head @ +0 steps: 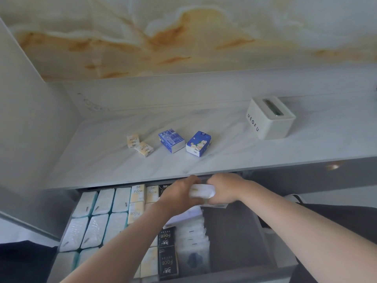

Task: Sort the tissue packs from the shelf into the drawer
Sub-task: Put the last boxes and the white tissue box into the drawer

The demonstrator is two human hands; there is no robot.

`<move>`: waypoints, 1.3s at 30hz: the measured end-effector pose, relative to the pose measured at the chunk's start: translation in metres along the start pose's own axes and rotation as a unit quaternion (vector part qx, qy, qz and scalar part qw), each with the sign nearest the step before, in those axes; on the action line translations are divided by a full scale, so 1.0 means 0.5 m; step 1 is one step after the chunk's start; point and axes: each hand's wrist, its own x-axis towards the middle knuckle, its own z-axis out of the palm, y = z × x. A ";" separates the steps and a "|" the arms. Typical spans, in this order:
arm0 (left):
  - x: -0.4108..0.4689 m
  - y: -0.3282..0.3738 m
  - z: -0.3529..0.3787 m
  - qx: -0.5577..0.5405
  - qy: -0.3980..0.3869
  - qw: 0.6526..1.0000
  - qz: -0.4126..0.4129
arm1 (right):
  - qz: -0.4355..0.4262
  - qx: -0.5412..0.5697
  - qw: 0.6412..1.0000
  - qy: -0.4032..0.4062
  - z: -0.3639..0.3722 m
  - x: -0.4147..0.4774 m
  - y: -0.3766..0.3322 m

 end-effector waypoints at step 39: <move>0.066 0.026 0.004 -0.036 -0.149 0.980 -0.123 | -0.164 -0.053 0.978 0.119 0.075 -0.016 0.069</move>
